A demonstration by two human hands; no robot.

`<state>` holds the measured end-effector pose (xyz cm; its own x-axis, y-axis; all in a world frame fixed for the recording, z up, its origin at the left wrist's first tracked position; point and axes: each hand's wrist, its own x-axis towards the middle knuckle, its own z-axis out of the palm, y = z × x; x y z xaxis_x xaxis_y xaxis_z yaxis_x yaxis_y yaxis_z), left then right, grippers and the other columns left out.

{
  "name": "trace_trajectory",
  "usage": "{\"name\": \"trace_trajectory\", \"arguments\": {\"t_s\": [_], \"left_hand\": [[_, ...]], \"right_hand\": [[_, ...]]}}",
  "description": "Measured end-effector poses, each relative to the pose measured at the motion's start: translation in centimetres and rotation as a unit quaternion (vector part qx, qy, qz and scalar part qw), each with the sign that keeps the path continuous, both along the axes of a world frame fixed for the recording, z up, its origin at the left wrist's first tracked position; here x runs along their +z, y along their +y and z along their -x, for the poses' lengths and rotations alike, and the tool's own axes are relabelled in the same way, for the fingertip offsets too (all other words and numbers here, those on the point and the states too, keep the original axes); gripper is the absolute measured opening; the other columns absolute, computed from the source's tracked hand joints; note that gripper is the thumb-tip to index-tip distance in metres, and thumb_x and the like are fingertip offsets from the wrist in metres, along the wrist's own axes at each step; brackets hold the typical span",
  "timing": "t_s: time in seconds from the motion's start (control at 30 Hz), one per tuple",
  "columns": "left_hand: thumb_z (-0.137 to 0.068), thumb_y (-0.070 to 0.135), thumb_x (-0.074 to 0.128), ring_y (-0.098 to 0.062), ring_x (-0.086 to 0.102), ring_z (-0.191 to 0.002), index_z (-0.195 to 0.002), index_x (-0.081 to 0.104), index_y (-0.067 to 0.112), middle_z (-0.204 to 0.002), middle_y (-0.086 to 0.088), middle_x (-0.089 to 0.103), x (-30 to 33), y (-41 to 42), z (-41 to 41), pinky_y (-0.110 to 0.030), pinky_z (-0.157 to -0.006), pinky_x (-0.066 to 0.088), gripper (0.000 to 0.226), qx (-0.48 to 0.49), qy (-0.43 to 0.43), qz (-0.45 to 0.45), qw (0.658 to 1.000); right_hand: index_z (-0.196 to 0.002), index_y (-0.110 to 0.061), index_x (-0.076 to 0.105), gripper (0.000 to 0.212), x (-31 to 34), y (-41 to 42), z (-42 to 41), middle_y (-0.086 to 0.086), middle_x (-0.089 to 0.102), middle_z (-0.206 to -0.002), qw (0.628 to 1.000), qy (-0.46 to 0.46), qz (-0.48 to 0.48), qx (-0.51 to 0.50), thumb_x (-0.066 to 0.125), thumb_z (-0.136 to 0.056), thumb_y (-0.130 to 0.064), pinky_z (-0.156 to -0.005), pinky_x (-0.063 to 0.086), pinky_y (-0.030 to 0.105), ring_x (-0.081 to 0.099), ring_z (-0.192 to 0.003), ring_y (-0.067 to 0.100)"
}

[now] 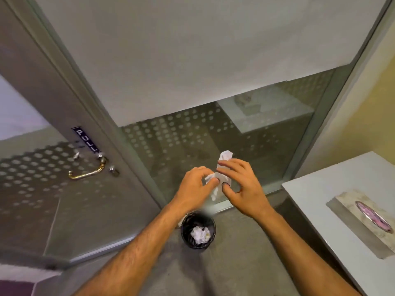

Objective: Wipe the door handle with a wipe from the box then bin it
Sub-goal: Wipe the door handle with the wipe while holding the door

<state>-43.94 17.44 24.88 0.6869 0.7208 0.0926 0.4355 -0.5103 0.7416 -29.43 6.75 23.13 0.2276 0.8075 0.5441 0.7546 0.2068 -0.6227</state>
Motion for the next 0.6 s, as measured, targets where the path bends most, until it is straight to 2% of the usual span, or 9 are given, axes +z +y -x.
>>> {"name": "trace_trajectory", "arguments": {"t_s": [0.17, 0.23, 0.3, 0.37, 0.5, 0.6], "left_hand": [[-0.091, 0.019, 0.068, -0.020, 0.057, -0.081, -0.080, 0.071, 0.003, -0.082, -0.011, 0.069, 0.8, 2.3, 10.1, -0.034, -0.076, 0.043, 0.020, 0.025, 0.003, -0.007, 1.000], [-0.090, 0.022, 0.068, -0.009, 0.055, -0.075, -0.080, 0.073, 0.007, -0.077, -0.004, 0.070, 0.9, 3.3, 13.0, -0.028, -0.070, 0.041, 0.019, 0.028, 0.002, -0.007, 1.000], [-0.088, 0.026, 0.069, 0.001, 0.056, -0.071, -0.083, 0.076, 0.012, -0.072, 0.009, 0.068, 1.1, 4.4, 15.4, -0.014, -0.066, 0.038, 0.016, 0.033, -0.004, 0.000, 0.999], [-0.087, 0.026, 0.073, 0.007, 0.059, -0.069, -0.086, 0.075, 0.017, -0.072, 0.014, 0.068, 1.0, 5.8, 17.2, -0.010, -0.065, 0.042, 0.010, 0.043, -0.024, 0.026, 0.998], [-0.083, 0.033, 0.072, 0.008, 0.061, -0.071, -0.088, 0.072, 0.027, -0.074, 0.025, 0.068, 1.3, 8.8, 20.1, -0.007, -0.066, 0.043, 0.008, 0.053, -0.045, 0.011, 0.998], [-0.083, 0.034, 0.071, 0.004, 0.059, -0.076, -0.094, 0.073, 0.025, -0.077, 0.019, 0.066, 2.1, 11.9, 22.2, -0.015, -0.073, 0.045, 0.014, 0.065, -0.011, -0.028, 0.997]], "right_hand": [[-0.130, -0.010, 0.061, 0.049, -0.8, 2.8, 10.1, 0.001, 0.063, -0.129, 0.999, 0.012, 0.012, 0.048, 0.076, -0.084, -0.008, -0.105, 0.041, 0.028, 0.051, -0.124, 0.021], [-0.129, -0.009, 0.062, 0.048, -1.0, 4.1, 13.0, 0.004, 0.067, -0.122, 0.998, 0.027, 0.011, 0.050, 0.076, -0.084, -0.006, -0.097, 0.045, 0.030, 0.057, -0.114, 0.022], [-0.126, -0.008, 0.065, 0.044, -1.0, 5.5, 15.2, 0.005, 0.071, -0.114, 0.998, 0.045, 0.010, 0.038, 0.075, -0.084, -0.005, -0.090, 0.048, 0.030, 0.062, -0.103, 0.022], [-0.122, -0.008, 0.068, 0.038, -0.9, 7.1, 16.8, 0.005, 0.072, -0.106, 0.996, 0.077, 0.019, 0.027, 0.075, -0.084, -0.006, -0.083, 0.051, 0.031, 0.065, -0.094, 0.021], [-0.109, -0.015, 0.073, 0.025, -0.8, 10.6, 19.7, 0.001, 0.074, -0.096, 0.979, 0.198, 0.033, 0.034, 0.072, -0.086, -0.004, -0.075, 0.053, 0.027, 0.068, -0.086, 0.012], [-0.107, -0.022, 0.072, 0.031, -0.4, 14.0, 21.7, -0.002, 0.076, -0.097, 0.935, 0.348, 0.051, 0.049, 0.070, -0.086, 0.001, -0.077, 0.055, 0.026, 0.071, -0.089, 0.011]]}}
